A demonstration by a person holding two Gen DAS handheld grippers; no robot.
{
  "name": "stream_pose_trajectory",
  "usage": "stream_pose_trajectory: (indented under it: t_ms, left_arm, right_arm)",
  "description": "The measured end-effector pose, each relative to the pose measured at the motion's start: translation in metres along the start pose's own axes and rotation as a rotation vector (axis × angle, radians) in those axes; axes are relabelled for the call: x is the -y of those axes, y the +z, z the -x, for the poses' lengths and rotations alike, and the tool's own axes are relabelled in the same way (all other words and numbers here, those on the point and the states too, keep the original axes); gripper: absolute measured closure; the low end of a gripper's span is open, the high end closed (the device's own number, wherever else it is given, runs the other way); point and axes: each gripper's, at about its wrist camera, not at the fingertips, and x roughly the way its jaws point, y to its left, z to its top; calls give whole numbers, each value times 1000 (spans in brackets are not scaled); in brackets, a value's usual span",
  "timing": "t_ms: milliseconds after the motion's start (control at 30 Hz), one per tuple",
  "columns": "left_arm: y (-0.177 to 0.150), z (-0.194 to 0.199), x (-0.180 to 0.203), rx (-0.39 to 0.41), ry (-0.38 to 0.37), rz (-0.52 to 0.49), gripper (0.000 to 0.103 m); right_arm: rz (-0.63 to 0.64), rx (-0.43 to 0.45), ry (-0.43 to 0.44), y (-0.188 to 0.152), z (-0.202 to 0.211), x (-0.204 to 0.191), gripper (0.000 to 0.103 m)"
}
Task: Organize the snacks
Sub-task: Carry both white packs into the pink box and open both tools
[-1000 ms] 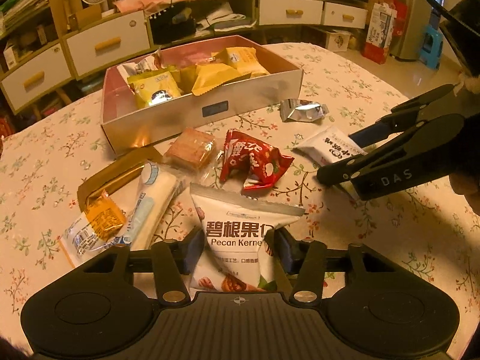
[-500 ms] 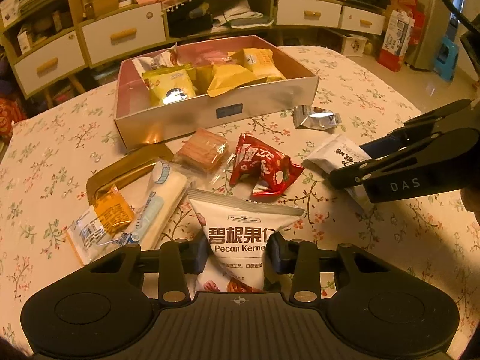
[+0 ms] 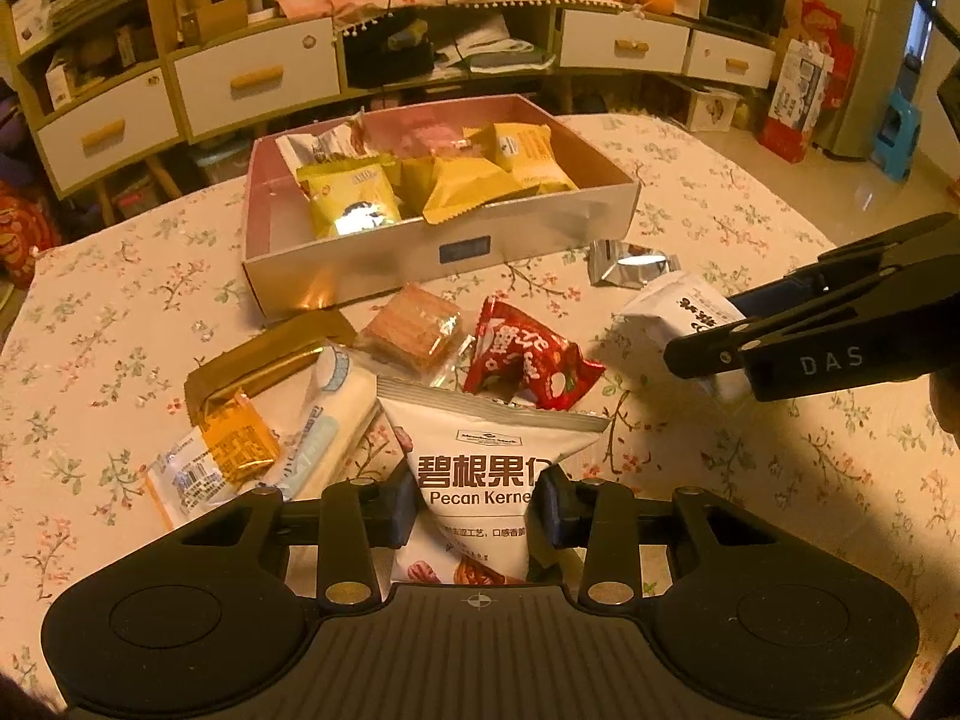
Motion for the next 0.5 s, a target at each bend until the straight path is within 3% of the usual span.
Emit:
stream_pose_trajectory:
  t_ms: [500]
  left_arm:
    - [21, 12, -8, 56, 61, 29, 67]
  right_arm:
    - [-11, 39, 2, 15, 9, -3, 60]
